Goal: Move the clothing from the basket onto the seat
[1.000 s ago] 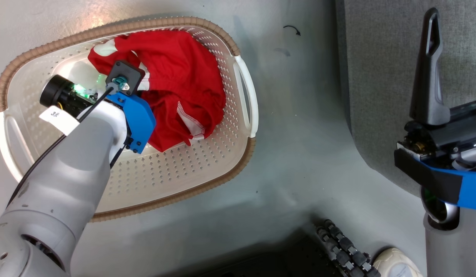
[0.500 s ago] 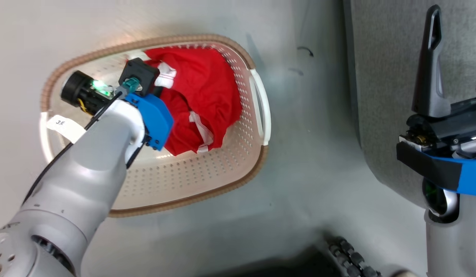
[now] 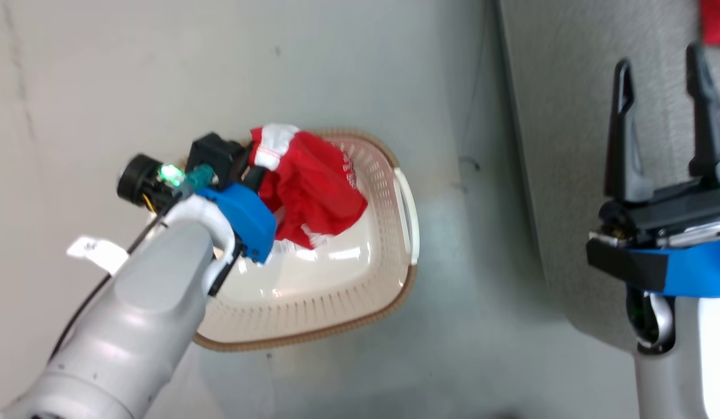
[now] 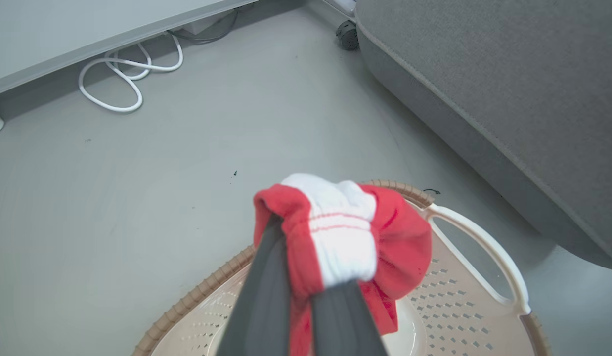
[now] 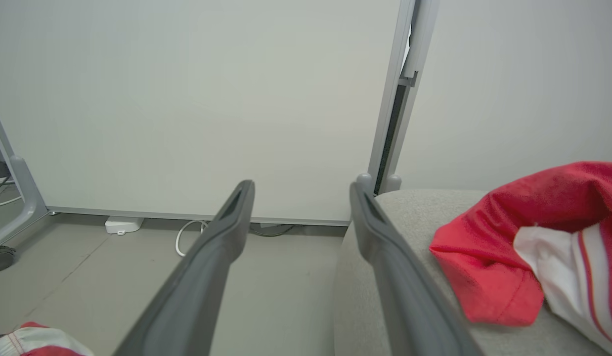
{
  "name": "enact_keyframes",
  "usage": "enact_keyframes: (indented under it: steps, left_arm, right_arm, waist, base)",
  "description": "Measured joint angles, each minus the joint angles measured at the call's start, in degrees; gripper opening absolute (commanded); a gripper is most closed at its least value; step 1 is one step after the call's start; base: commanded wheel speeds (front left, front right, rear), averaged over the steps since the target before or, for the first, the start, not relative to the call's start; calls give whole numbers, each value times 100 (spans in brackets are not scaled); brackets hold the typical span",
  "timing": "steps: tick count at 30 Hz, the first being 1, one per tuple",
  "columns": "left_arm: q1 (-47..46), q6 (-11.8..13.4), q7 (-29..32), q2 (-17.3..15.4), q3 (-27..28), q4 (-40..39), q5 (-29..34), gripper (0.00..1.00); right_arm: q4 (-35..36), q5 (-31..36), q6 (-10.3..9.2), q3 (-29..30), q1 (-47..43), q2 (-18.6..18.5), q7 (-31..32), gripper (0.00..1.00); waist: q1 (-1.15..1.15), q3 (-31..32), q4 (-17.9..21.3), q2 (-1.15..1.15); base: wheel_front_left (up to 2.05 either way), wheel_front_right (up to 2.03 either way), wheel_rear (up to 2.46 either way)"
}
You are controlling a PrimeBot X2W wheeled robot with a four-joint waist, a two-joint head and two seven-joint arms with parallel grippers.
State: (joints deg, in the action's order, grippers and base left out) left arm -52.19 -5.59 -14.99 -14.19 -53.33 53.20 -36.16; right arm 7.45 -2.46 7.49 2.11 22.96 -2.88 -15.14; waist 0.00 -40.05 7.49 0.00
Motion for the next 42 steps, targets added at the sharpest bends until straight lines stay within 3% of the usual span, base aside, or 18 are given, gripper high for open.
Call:
enact_keyframes:
  steps: [16, 25, 33, 42]
  left_arm:
    - [1416, -11, 0, -73, 1792, -1560, 1012, 0]
    - [1609, -135, 0, 133, 2455, -2329, 1131, 0]
    - [1440, -154, -1, 260, 2446, -3042, 1206, 0]
    - [1267, -185, 62, 302, 1992, -3364, 1093, 0]
  right_arm:
    - [-450, -11, 0, 80, -962, -1, 0, 100]
    - [-582, -69, 0, 29, -1381, -1, 0, 100]
    - [-649, -126, -1, 7, -1653, 0, 0, 100]
    - [-654, -225, -1, -59, -1830, -1, 0, 100]
  waist:
    - [-1, 2028, -252, 0]
    - [-1, 2919, -341, 0]
    - [-1, 3445, -394, 1]
    - [-1, 3653, -439, 0]
  base:
    - [0, 0, 0]
    - [0, 0, 0]
    - [0, 0, 0]
    - [0, 0, 0]
